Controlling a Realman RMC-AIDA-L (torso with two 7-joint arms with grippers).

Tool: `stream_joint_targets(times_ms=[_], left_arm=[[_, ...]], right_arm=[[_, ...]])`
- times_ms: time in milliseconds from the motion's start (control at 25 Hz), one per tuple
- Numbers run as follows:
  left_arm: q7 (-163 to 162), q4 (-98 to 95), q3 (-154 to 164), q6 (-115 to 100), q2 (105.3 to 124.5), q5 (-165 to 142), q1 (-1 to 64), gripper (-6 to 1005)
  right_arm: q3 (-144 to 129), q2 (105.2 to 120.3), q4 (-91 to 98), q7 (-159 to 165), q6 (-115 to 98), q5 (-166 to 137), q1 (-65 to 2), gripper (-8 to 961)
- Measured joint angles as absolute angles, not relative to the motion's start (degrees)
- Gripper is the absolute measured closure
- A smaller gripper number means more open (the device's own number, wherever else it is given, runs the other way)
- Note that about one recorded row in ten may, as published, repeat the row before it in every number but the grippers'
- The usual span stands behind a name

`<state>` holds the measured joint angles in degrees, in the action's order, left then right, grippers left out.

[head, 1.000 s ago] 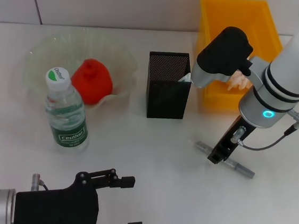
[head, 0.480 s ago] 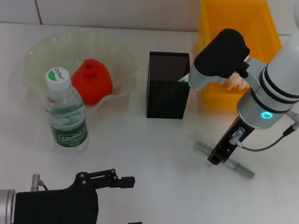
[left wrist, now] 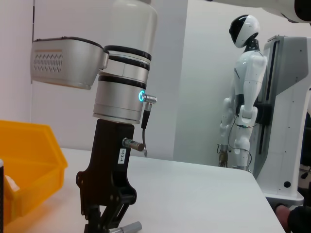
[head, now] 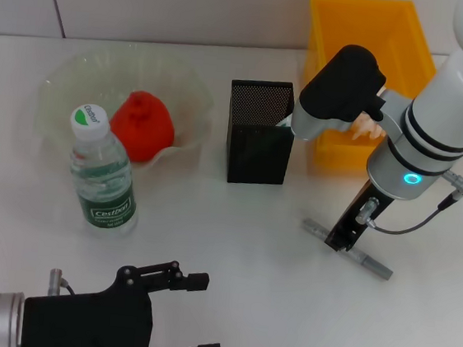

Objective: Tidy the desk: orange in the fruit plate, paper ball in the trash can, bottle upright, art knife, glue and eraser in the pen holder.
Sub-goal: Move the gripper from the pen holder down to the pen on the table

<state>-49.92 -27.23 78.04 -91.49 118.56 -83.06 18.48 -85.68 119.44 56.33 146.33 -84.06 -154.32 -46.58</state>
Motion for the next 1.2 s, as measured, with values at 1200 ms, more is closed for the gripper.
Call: stream_joint_targets(times_ms=[1200], left_arm=[[-49.92, -27.25, 78.11, -91.59, 118.56, -83.05, 18.79, 212]], right_arm=[[-76.27, 119.12, 69.63, 144.46, -92.35, -149.32, -41.29, 940]])
